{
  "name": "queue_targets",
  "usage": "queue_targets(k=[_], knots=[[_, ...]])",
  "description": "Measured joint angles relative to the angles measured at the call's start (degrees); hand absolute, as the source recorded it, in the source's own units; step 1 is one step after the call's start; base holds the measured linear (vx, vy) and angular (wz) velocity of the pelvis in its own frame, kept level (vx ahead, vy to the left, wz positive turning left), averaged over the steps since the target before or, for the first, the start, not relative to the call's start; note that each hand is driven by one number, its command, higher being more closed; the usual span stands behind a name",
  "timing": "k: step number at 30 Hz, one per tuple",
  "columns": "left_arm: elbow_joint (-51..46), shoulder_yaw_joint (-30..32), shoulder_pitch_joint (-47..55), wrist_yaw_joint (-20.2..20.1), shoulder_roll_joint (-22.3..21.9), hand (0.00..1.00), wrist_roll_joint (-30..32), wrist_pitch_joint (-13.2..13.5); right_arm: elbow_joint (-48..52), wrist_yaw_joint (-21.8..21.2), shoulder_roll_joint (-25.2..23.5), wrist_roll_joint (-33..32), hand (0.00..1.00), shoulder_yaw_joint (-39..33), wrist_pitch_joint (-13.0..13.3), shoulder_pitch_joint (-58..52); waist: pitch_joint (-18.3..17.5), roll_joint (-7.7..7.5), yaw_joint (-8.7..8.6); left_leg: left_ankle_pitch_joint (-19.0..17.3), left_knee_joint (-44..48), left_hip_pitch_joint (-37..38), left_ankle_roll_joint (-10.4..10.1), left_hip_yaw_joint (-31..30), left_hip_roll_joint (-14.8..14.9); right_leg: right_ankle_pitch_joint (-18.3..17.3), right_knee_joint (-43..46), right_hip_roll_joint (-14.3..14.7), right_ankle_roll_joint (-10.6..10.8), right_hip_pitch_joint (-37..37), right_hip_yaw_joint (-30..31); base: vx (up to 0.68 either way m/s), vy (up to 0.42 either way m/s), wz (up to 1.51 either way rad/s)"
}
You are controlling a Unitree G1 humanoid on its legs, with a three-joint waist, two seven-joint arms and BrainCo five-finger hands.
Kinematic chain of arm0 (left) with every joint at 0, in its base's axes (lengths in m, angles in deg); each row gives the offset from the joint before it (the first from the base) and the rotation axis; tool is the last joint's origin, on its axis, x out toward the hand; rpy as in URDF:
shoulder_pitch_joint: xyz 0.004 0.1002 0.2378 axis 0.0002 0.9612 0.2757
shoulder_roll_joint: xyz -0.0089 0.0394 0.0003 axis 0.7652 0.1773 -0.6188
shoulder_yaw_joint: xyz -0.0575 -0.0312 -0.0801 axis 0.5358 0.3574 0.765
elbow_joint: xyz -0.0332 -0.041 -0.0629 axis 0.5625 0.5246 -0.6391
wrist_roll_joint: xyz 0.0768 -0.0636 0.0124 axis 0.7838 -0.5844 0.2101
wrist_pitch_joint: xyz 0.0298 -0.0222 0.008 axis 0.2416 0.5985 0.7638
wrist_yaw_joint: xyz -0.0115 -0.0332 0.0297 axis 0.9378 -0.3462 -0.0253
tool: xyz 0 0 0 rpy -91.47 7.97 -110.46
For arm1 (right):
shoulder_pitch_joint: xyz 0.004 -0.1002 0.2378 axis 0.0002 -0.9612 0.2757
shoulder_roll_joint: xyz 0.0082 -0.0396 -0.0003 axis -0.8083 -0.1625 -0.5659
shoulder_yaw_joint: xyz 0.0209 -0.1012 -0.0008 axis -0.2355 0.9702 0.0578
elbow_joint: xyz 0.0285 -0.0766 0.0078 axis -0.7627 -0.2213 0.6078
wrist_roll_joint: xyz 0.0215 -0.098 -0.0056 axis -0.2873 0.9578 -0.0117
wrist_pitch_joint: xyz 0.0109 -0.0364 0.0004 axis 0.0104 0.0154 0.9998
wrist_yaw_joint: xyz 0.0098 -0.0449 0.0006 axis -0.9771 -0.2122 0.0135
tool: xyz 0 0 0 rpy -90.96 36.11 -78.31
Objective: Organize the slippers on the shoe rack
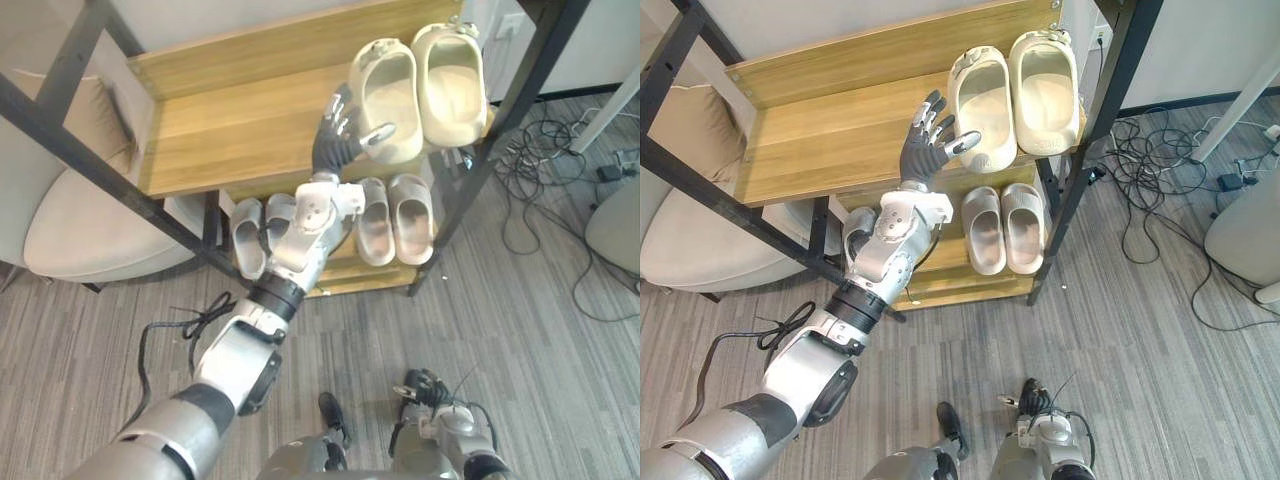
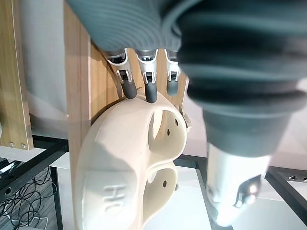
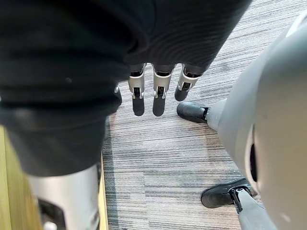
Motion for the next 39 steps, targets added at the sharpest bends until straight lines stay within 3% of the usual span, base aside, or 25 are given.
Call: queue_targets(k=[9, 20, 25, 27, 31, 35, 39], knots=[[2.75, 0.43, -2.14, 0.93, 0.61, 0.00, -0.18, 0.82, 0.60, 0.37, -0.28, 0.00, 0.00, -3.26, -0.04, -0.73, 0.00, 0.00, -0.30, -0.15, -0.31, 0.04, -0.24, 1.42, -0.06, 0.07, -0.01, -0.05, 0.08, -0.66, 0.97, 0.00, 0.005, -0.05], [1.79, 2.39, -3.80, -0.48, 4.90, 0.00, -0.54, 0.60, 0.69, 0.47, -0.29, -0.02, 0.00, -4.10, -0.03, -1.40, -0.01, 0.01, -0.41, -0.14, -0.60, 1.10, -0.20, 1.19, -0.12, 0.13, 0.00, 0.01, 0.25, 0.15, 1.09, -0.01, 0.032, -0.02], [-3.63, 3.76, -3.63, -1.18, 8.42, 0.00, -0.44, 0.66, 0.54, 0.02, -0.08, -0.03, 0.00, -2.09, -0.17, -1.15, -0.04, 0.05, 0.07, 0.25, -0.59, 1.39, 0.05, -1.32, -0.12, -0.34, -0.01, -0.09, 0.50, 1.79, -1.39, -0.01, 0.029, 0.24], [-6.77, 4.88, -3.31, -1.43, 9.70, 0.00, -0.40, 0.82, 0.53, -0.24, -0.12, -0.02, 0.00, -0.29, -0.38, -0.88, -0.06, 0.09, 1.32, 0.38, -0.60, 1.55, 0.10, -1.75, -0.12, -0.42, -0.01, -0.14, 0.56, 2.24, -1.89, -0.01, 0.034, 0.13], [-10.45, 5.22, -1.03, -1.59, 10.69, 0.00, -0.36, 1.06, 0.38, -0.52, -0.40, -0.02, 0.00, 1.71, -0.59, -0.70, -0.65, 0.12, 1.83, 0.44, -0.60, 2.41, 0.14, -3.35, -0.23, -0.95, -0.02, -0.31, 0.83, 4.03, -3.62, -0.01, 0.036, 0.22], [-15.28, 5.33, 2.90, -1.65, 10.98, 0.00, -0.33, 1.15, 0.21, -0.55, -0.89, -0.02, 0.00, 2.15, -0.62, -0.89, -1.64, 0.32, 3.14, 0.46, -0.62, 2.67, 0.16, -4.36, -0.33, -1.21, -0.02, -0.39, 0.98, 4.85, -4.64, -0.01, 0.028, 0.12], [-26.89, 4.58, 11.94, -2.70, 10.86, 0.00, -0.36, 2.20, -0.57, -0.54, -1.31, -0.02, 0.00, 2.46, -0.82, -1.66, -3.46, 0.31, 4.06, 0.43, -0.63, 3.30, 0.11, -6.04, -0.31, -1.96, -0.02, -0.39, 1.18, 6.41, -6.38, -0.01, 0.022, 0.21]])
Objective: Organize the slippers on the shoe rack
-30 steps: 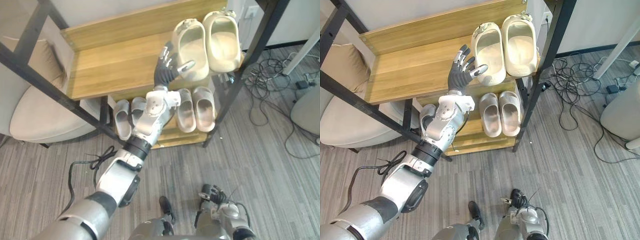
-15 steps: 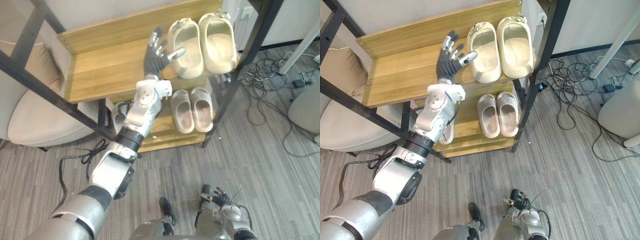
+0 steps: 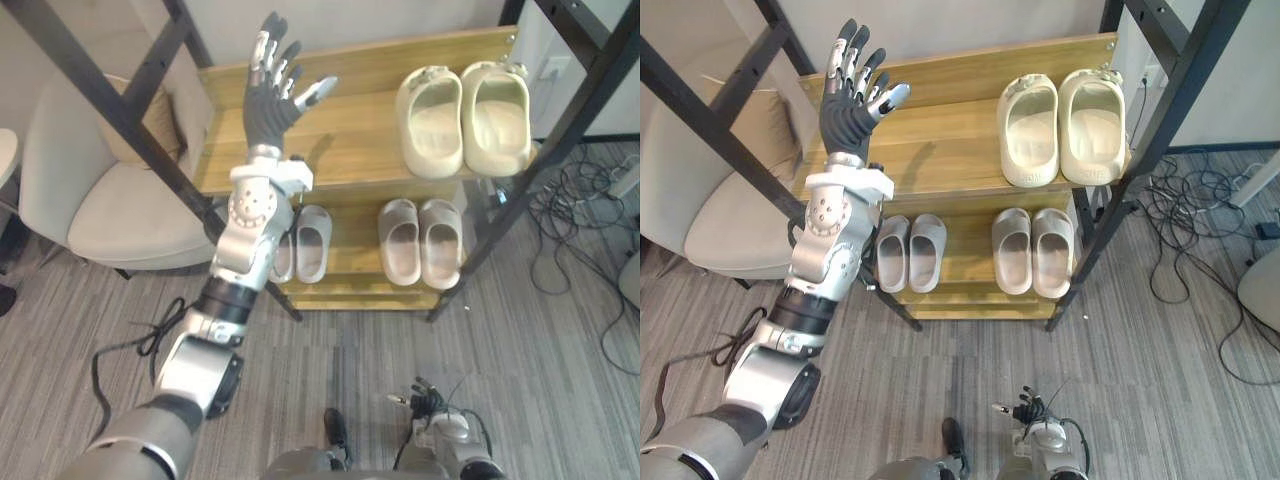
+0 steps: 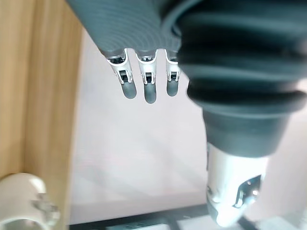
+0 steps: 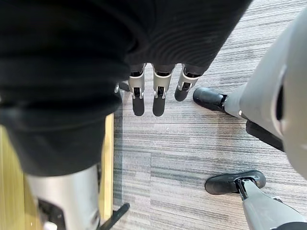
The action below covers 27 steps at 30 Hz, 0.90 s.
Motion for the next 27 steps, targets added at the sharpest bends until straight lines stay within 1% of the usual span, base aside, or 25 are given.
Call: queue_targets(k=[2, 3, 4, 5, 6, 8, 10, 12, 13, 14, 16, 17, 18, 19, 20, 21, 23, 25, 26, 27], knots=[[-4.27, -0.89, 4.17, -1.11, -0.44, 0.00, -0.07, 0.18, -0.35, 0.00, -0.03, 0.00, 0.00, -0.01, -0.30, -0.18, -0.21, -0.08, 0.20, -0.06, 0.00, 0.98, -0.10, -0.82, 0.00, -0.39, 0.00, -0.01, 0.13, 1.45, -0.97, -0.01, 0.017, 0.24], [-7.49, -1.87, 7.89, -1.80, -0.93, 0.00, -0.23, 0.57, -0.66, 0.00, -0.16, 0.00, 0.00, -0.01, -0.31, -1.09, -1.23, -0.10, 0.91, -0.16, 0.00, 1.06, -0.24, -1.11, 0.01, -0.57, 0.00, 0.00, 0.22, 1.67, -1.28, -0.01, 0.019, 0.13], [-9.15, -2.59, 10.07, -2.60, -1.43, 0.00, -0.30, 0.94, -1.13, -0.01, -0.19, 0.00, 0.00, -0.01, -0.30, -1.38, -1.64, -0.09, 1.46, -0.20, 0.00, 1.22, -0.30, -1.37, 0.01, -0.64, 0.00, 0.00, 0.27, 1.97, -1.50, -0.01, 0.030, 0.15], [-11.19, -4.03, 13.01, -3.56, -2.50, 0.00, -0.82, 1.14, -1.34, -0.01, -0.16, 0.00, 0.00, -0.03, -0.41, -1.57, -1.77, -0.15, 2.39, -0.34, -0.01, 1.80, -0.51, -1.78, 0.00, -0.81, 0.00, -0.01, 0.39, 2.83, -1.89, -0.01, 0.020, 0.14], [-11.87, -4.60, 14.10, -4.02, -2.73, 0.00, -1.05, 1.20, -1.35, -0.01, -0.19, 0.01, 0.00, -0.03, -0.43, -1.69, -1.93, -0.17, 2.57, -0.43, -0.01, 1.86, -0.66, -1.92, 0.00, -0.90, 0.00, -0.01, 0.40, 2.99, -2.12, -0.01, 0.023, 0.21], [-15.66, -8.53, 20.67, -7.08, -2.89, 0.00, -2.96, 1.23, -1.47, -0.02, -0.61, 0.04, 0.00, -0.01, -0.55, -2.22, -2.85, -0.34, 3.21, -0.45, -0.01, 1.98, -0.69, -2.46, 0.04, -1.15, 0.00, -0.01, 0.54, 3.50, -2.90, -0.02, 0.019, 0.16], [-16.21, -10.53, 23.97, -8.88, -2.91, 0.00, -3.94, 1.22, -1.53, -0.04, -0.88, 0.04, 0.00, 0.02, -0.59, -2.23, -3.42, -0.41, 3.47, -0.45, -0.01, 2.00, -0.69, -2.47, 0.06, -1.15, 0.00, 0.01, 0.54, 3.53, -2.91, -0.01, 0.008, 0.02], [-16.02, -14.16, 31.06, -12.34, -3.09, 0.00, -5.30, 0.82, -1.64, -0.07, -1.05, 0.14, 0.00, 1.07, -0.64, -2.23, -3.82, -0.67, 3.58, -0.46, -0.08, 2.95, -0.70, -2.48, 0.08, -1.22, -0.02, 0.11, 0.56, 4.42, -2.93, 0.00, 0.000, 0.00], [-15.74, -14.77, 32.35, -12.87, -3.07, 0.00, -5.31, 0.75, -1.64, -0.09, -1.07, 0.19, 0.00, 1.20, -0.69, -2.24, -3.81, -0.75, 3.58, -0.46, -0.15, 3.26, -0.71, -2.49, 0.11, -1.29, -0.03, 0.14, 0.61, 4.71, -2.94, 0.00, 0.000, 0.00], [-14.37, -16.26, 36.18, -14.69, -2.92, 0.00, -5.32, 0.02, -1.67, -0.14, -1.13, 1.15, 0.00, 1.28, -0.75, -2.38, -3.91, -1.32, 3.65, -0.62, -0.28, 4.22, -0.95, -2.50, 0.23, -1.61, -0.07, 0.28, 0.49, 5.61, -2.95, 0.00, 0.000, 0.00], [-10.24, -16.97, 41.38, -16.48, -2.88, 0.00, -5.26, -1.19, -1.67, -0.22, -1.21, 2.22, 0.00, 2.03, -0.74, -2.20, -4.39, -2.03, 3.86, -0.82, -0.58, 5.06, -1.25, -2.54, 0.59, -2.06, -0.28, 0.65, 0.32, 6.37, -3.04, 0.00, 0.000, 0.00], [-9.28, -16.97, 42.11, -16.55, -2.88, 0.00, -5.26, -1.31, -1.67, -0.25, -1.21, 2.22, 0.00, 2.16, -0.74, -2.20, -4.36, -2.31, 3.91, -0.80, -0.64, 5.12, -1.28, -2.57, 0.65, -2.20, -0.30, 0.72, 0.18, 6.42, -3.08, -0.02, -0.016, -0.05], [-4.02, -16.72, 45.64, -16.75, -2.84, 0.00, -5.19, -1.75, -1.68, -0.54, -1.24, 2.23, 0.00, 2.35, -0.73, -2.23, -4.64, -2.83, 4.53, -0.50, -1.24, 5.64, -1.72, -2.54, 1.03, -2.51, -0.39, 1.21, 0.07, 6.51, -3.04, -0.02, -0.019, -0.06], [-2.83, -16.69, 46.38, -16.87, -2.82, 0.00, -5.11, -1.89, -1.68, -0.61, -1.25, 2.24, 0.00, 2.36, -0.73, -2.27, -4.63, -3.04, 4.68, -0.46, -1.29, 5.66, -1.78, -2.53, 1.12, -2.75, -0.40, 1.32, 0.24, 6.53, -3.05, -0.02, -0.034, -0.05], [1.44, -16.02, 48.71, -17.56, -2.75, 0.00, -4.04, -2.84, -1.69, -0.76, -1.29, 2.24, 0.00, 2.50, -0.72, -2.48, -4.71, -3.60, 4.98, -0.30, -1.39, 5.67, -2.02, -2.60, 1.46, -3.17, -0.41, 1.70, 0.03, 6.55, -3.17, -0.01, -0.043, 0.03], [5.19, -15.13, 50.50, -17.65, -2.73, 0.00, -2.88, -3.22, -1.71, -0.91, -1.26, 2.24, 0.00, 3.06, -0.69, -2.61, -4.69, -4.13, 5.08, -0.16, -1.47, 5.69, -2.23, -2.85, 1.75, -3.35, -0.41, 2.02, -0.13, 6.64, -3.41, -0.01, -0.037, 0.07], [9.12, -13.87, 51.86, -17.68, -2.72, 0.00, -0.73, -3.84, -1.71, -1.05, -1.29, 2.24, 0.00, 3.34, -0.59, -2.79, -4.37, -4.70, 5.06, -0.01, -1.47, 5.90, -2.48, -3.59, 2.03, -3.69, -0.41, 2.29, -0.21, 7.21, -4.03, 0.00, -0.039, 0.16], [16.72, -10.70, 53.04, -17.56, -2.90, 0.00, 3.51, -3.95, -1.71, -1.09, -1.23, 2.26, 0.00, 3.31, -0.23, -3.68, -4.55, -5.54, 5.73, 0.04, -1.50, 5.93, -2.80, -3.73, 2.60, -3.96, -0.42, 2.87, -0.46, 7.36, -4.31, 0.00, -0.037, 0.10], [17.94, -10.04, 53.17, -17.54, -2.90, 0.00, 4.53, -3.94, -1.71, -1.09, -1.23, 2.26, 0.00, 3.30, -0.18, -3.80, -4.57, -5.63, 5.81, 0.04, -1.50, 5.95, -2.88, -3.73, 2.69, -3.99, -0.42, 2.98, -0.51, 7.38, -4.31, 0.00, 0.000, 0.00], [21.21, -8.10, 53.28, -17.43, -2.90, 0.00, 6.56, -3.94, -1.71, -1.08, -1.26, 2.27, 0.00, 3.30, -0.17, -3.98, -4.63, -5.82, 5.82, 0.01, -1.50, 5.97, -3.09, -3.76, 2.88, -4.12, -0.41, 3.20, -0.72, 7.39, -4.31, 0.00, 0.000, 0.00]])
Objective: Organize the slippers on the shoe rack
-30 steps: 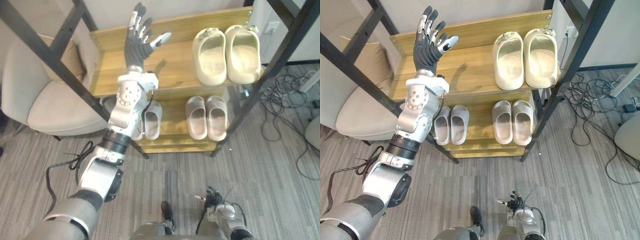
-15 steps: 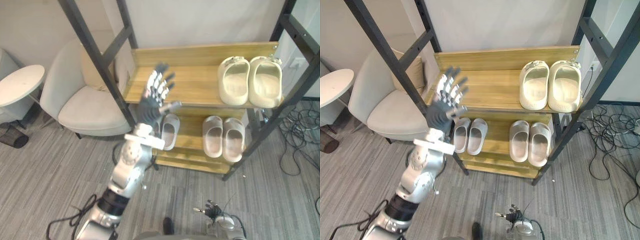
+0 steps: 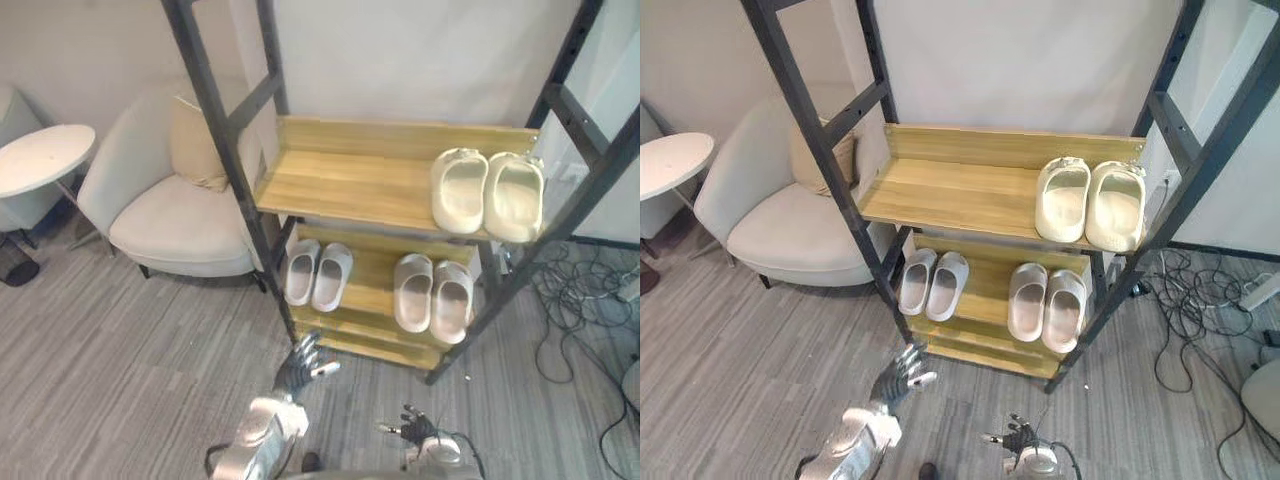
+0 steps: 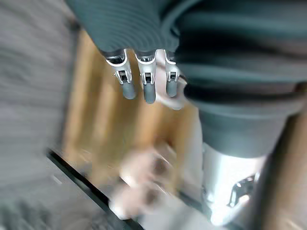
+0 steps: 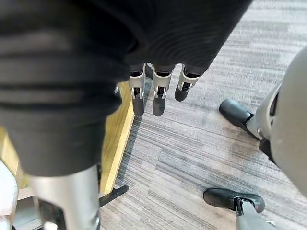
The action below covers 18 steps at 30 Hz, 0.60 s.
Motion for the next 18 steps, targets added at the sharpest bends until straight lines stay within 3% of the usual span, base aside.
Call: queue_targets(k=[4, 8, 14, 18], knots=[[11.66, 7.96, -0.21, 1.85, -1.08, 0.00, 7.88, 0.12, 0.00, 0.00, 0.00, 0.42, 0.00, -0.14, 0.50, -0.85, 0.12, -0.44, 0.03, -0.26, -0.09, 0.89, -0.47, -0.10, 0.47, -0.28, 0.00, 0.52, -0.01, 0.85, -0.04, 0.00, 0.000, 0.00], [19.77, 11.83, -0.42, 4.88, -1.25, 0.00, 13.49, 0.09, 0.02, 0.02, -0.19, 2.25, 0.00, -0.41, 0.96, -0.91, 0.27, -1.35, 0.07, -0.36, -0.52, 1.47, -0.74, 0.03, 0.90, -0.91, 0.00, 0.92, 0.21, 1.11, 0.04, 0.00, -0.002, -0.01], [22.38, 14.95, -1.49, 8.17, -2.42, 0.00, 18.60, 0.03, 0.17, 0.22, -1.74, 4.02, 0.00, -2.22, 1.13, -0.92, 0.56, -1.81, 0.30, -0.82, -0.52, 1.82, -1.20, 0.62, 1.01, -1.09, 0.07, 1.04, 0.32, 1.05, 0.91, 0.01, 0.008, -0.07], [24.37, 16.50, -2.41, 9.01, -3.39, 0.00, 18.74, -0.03, 0.19, 0.28, -2.23, 4.63, 0.00, -2.17, 1.14, -0.83, 0.61, -1.82, 0.49, -1.21, -0.35, 2.77, -1.10, 1.67, 1.07, -1.04, 0.39, 1.08, 0.20, 1.47, 1.92, 0.02, 0.012, -0.11]])
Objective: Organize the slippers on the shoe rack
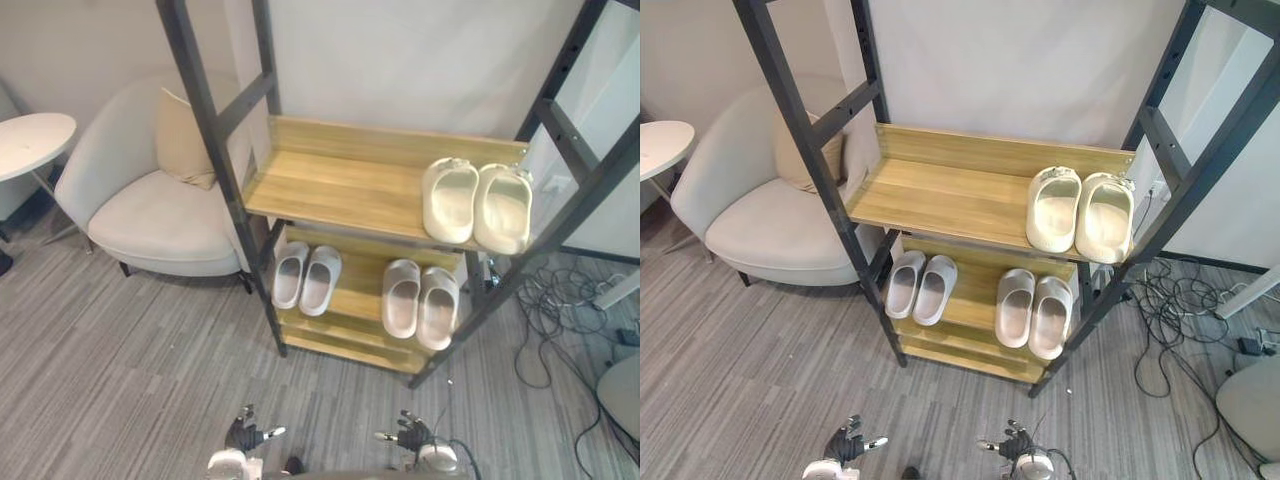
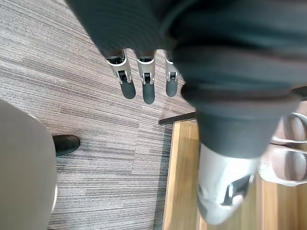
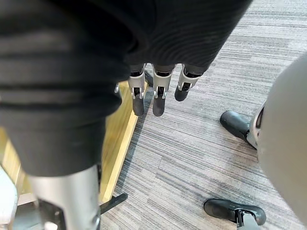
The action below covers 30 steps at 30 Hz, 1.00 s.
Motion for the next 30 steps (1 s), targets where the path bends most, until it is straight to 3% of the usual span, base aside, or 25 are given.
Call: queue_targets(k=[2, 3, 5, 8, 10, 11, 12, 14, 15, 16, 18, 19, 20, 22, 23, 24, 25, 26, 27, 29, 30], knots=[[0.29, 0.46, -0.01, 0.06, -0.13, 0.00, -0.01, -0.04, -0.01, -0.01, 0.02, 0.04, 0.00, 0.00, 0.00, -0.08, -0.02, 0.04, 0.00, -0.81, 0.94, 0.05, 0.33, 0.13, -0.02, -0.51, 0.21, -0.16, 0.14, 0.38, 0.05, 0.03, 0.021, -0.10], [0.43, 0.56, -0.12, 0.10, -0.22, 0.00, -0.05, -0.01, 0.03, -0.03, 0.12, 0.29, 0.00, 0.01, 0.01, 0.05, 0.18, 0.20, 0.05, -3.55, 4.57, -0.52, 0.24, 0.17, 0.30, -4.10, 6.75, -1.94, 0.29, -1.05, 0.05, 0.03, 0.031, 0.00], [0.89, 0.53, -0.55, 0.10, 0.00, 0.00, -0.09, 0.08, 0.04, -0.01, 0.11, 0.47, 0.00, 0.05, 0.04, 0.23, 0.72, -0.55, 0.09, -5.70, 9.21, -1.20, 0.73, -0.48, -0.14, -8.88, 16.32, -5.32, 0.67, -2.95, 0.12, 0.03, 0.029, 0.12], [1.86, 0.03, -1.68, 0.71, 1.01, 0.00, -0.18, -0.02, 0.05, -0.15, 0.10, 1.94, 0.00, 0.90, 0.05, 0.43, 1.32, -1.73, 0.11, -7.72, 12.98, -2.20, 1.10, -2.97, -1.54, -13.19, 27.78, -9.22, 0.85, -5.65, 2.90, 0.03, 0.000, 0.52], [1.79, -2.06, -2.63, 1.04, 2.13, 0.00, -0.19, -0.09, 0.08, -0.19, 0.06, 1.93, 0.00, 1.87, 0.08, 1.11, 2.20, -1.90, 0.18, -7.72, 14.99, -4.97, 1.10, -7.75, -2.67, -14.53, 32.64, -8.43, -1.05, -8.51, 13.96, 0.00, 0.000, 0.95], [1.76, -2.05, -2.65, 1.07, 2.17, 0.00, -0.20, -0.10, 0.08, -0.20, 0.10, 1.93, 0.00, 2.22, 0.08, 1.14, 2.19, -1.98, 0.23, -7.72, 15.33, -5.40, 1.10, -8.40, -2.92, -14.95, 32.55, -8.10, -1.60, -8.64, 15.28, 0.00, -0.075, 1.21], [1.58, -2.04, -2.97, 1.11, 2.29, 0.00, -0.25, -0.34, 0.06, -0.21, 0.08, 1.89, 0.00, 2.62, 0.08, 1.14, 2.27, -2.22, 0.11, -7.63, 17.19, -7.71, 1.02, -11.70, -3.90, -17.77, 30.80, -7.01, -2.87, -8.52, 20.78, -0.01, -0.105, 1.31], [1.14, -2.01, -3.44, 1.23, 2.25, 0.00, -0.49, -0.64, 0.07, -0.22, 0.15, 1.82, 0.00, 3.44, 0.08, 1.41, 2.62, -2.74, 0.16, -7.34, 19.04, -10.13, 0.58, -15.36, -5.61, -21.17, 26.48, -6.00, -1.51, -6.12, 25.79, -0.03, -0.135, 1.27], [0.86, -1.94, -4.07, 1.28, 1.99, 0.00, -1.37, -0.98, -0.04, -0.22, 0.29, 1.75, 0.00, 4.65, 0.08, 2.23, 3.95, -2.34, 0.49, -6.86, 19.66, -10.98, -0.08, -17.35, -6.26, -21.93, 23.76, -5.93, 2.53, -4.28, 25.31, -0.05, -0.129, 0.75], [0.86, -1.90, -4.39, 1.29, 1.73, 0.00, -1.40, -1.04, -0.13, -0.23, 0.36, 1.71, 0.00, 4.89, 0.07, 2.61, 4.26, -1.82, 0.71, -6.70, 19.89, -11.33, -0.33, -18.26, -6.20, -21.67, 23.34, -5.71, 2.92, -3.92, 24.35, -0.07, -0.181, 1.10], [0.73, -1.65, -4.48, 1.85, 0.46, 0.00, -2.24, -1.02, -0.11, -0.24, 0.72, 1.64, 0.00, 7.38, 0.11, 4.13, 4.77, 0.88, 1.19, -4.89, 19.81, -14.94, -2.29, -23.53, -4.54, -19.28, 19.44, -2.62, 2.40, -2.50, 17.88, -0.06, -0.185, 1.05], [0.71, -1.65, -4.52, 2.02, 0.35, 0.00, -2.47, -1.02, -0.11, -0.24, 0.72, 1.63, 0.00, 7.48, 0.11, 4.33, 4.89, 1.09, 1.19, -4.67, 19.79, -15.26, -2.51, -24.21, -4.50, -19.01, 18.87, -2.25, 2.23, -2.34, 17.05, -0.04, -0.213, 1.21], [0.19, -1.69, -4.70, 2.35, 0.05, 0.00, -2.67, -1.04, -0.12, -0.19, 0.62, 1.63, 0.00, 7.83, 0.14, 5.43, 5.87, 1.50, 1.30, -1.70, 18.60, -16.98, -3.02, -23.83, -3.02, -17.84, 16.74, -0.94, 1.34, -0.51, 12.21, -0.04, -0.172, 1.08], [-0.25, -1.71, -4.87, 2.33, 0.11, 0.00, -2.74, -1.03, -0.13, -0.16, 0.65, 1.63, 0.00, 7.73, 0.19, 5.61, 6.26, 1.40, 1.32, -0.22, 17.52, -17.16, -2.51, -21.87, -2.69, -17.68, 16.46, -0.93, 1.10, -0.15, 10.58, -0.07, -0.127, 1.04], [-0.74, -1.65, -5.87, 2.30, 0.78, 0.00, -2.96, -1.06, -0.46, 0.07, 1.48, 1.63, 0.00, 6.47, 0.58, 5.52, 7.50, 0.28, 1.27, -1.40, 17.48, -18.20, 2.39, -4.79, 1.58, -17.38, 16.13, -0.99, 0.55, 0.47, 4.73, -0.06, -0.079, 1.17], [-1.04, -1.67, -5.63, 2.07, 0.90, 0.00, -2.86, -1.10, -0.04, -0.29, 2.21, 1.17, 0.00, 5.26, 0.66, 5.37, 7.70, 0.23, 1.24, -3.06, 22.27, -19.64, 4.45, 2.97, 4.09, -17.43, 16.73, -1.48, 0.48, 0.54, 2.51, -0.03, -0.055, 1.26], [-1.12, -1.67, -5.64, 2.05, 0.89, 0.00, -2.84, -1.09, 0.06, -0.35, 2.52, 0.90, 0.00, 4.78, 0.68, 5.16, 7.75, 0.33, 1.18, -3.47, 24.14, -19.97, 5.07, 5.48, 5.00, -17.45, 17.16, -1.66, 0.46, 0.54, 1.67, 0.03, 0.005, 0.78], [-1.44, -1.68, -5.57, 2.04, 0.66, 0.00, -2.76, -1.02, 0.24, -0.36, 3.47, -0.03, 0.00, 3.63, 0.67, 4.59, 8.02, 0.97, 0.70, -5.31, 28.87, -20.60, 6.27, 11.99, 7.49, -17.53, 18.60, -2.07, 0.48, 0.73, -0.68, 0.04, 0.073, 1.36], [-1.78, -1.77, -5.58, 1.97, -0.40, 0.00, -2.12, -0.95, 0.30, -0.42, 4.80, -0.83, 0.00, 1.88, 0.49, 4.20, 8.54, 2.66, -0.15, -4.60, 31.15, -22.23, 8.23, 17.51, 7.86, -18.79, 22.27, -1.88, -0.43, -0.01, -2.58, 0.02, 0.098, 1.75], [-2.45, -1.92, -5.66, 1.72, -0.34, 0.00, -1.33, -0.95, 0.51, -0.48, 4.62, -1.15, 0.00, 0.46, 0.53, 4.09, 8.25, 1.65, -0.36, -2.60, 24.04, -21.78, 7.30, 13.99, 3.44, -19.78, 17.19, -0.75, -2.07, 0.29, -2.10, -0.07, 0.093, 1.60], [-2.10, -1.58, -6.91, 1.62, -0.07, 0.00, -1.13, -1.38, 0.43, -0.46, 4.26, -1.40, 0.00, -0.10, 0.77, 4.04, 8.62, 0.66, -0.74, -9.03, 28.44, -21.79, 8.63, 16.87, 4.04, -17.63, 14.86, -2.03, 1.69, 1.41, -6.88, 0.00, 0.159, 1.35]])
